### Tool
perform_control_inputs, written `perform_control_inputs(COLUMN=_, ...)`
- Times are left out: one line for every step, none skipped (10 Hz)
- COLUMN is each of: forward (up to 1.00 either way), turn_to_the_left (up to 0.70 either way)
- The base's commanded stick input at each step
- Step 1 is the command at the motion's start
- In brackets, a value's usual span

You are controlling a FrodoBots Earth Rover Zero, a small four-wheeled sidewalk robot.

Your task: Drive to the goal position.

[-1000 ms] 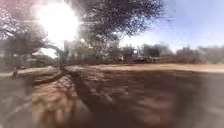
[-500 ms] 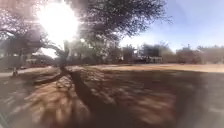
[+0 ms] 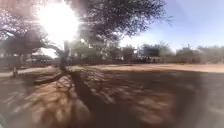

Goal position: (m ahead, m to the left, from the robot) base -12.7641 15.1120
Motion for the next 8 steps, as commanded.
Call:
perform_control_inputs(forward=-1.00, turn_to_the_left=0.00)
perform_control_inputs(forward=-1.00, turn_to_the_left=0.00)
perform_control_inputs(forward=-1.00, turn_to_the_left=0.00)
perform_control_inputs(forward=-1.00, turn_to_the_left=-0.27)
perform_control_inputs(forward=-1.00, turn_to_the_left=-0.27)
perform_control_inputs(forward=-1.00, turn_to_the_left=-0.27)
perform_control_inputs(forward=-1.00, turn_to_the_left=-0.27)
perform_control_inputs(forward=-1.00, turn_to_the_left=-0.27)
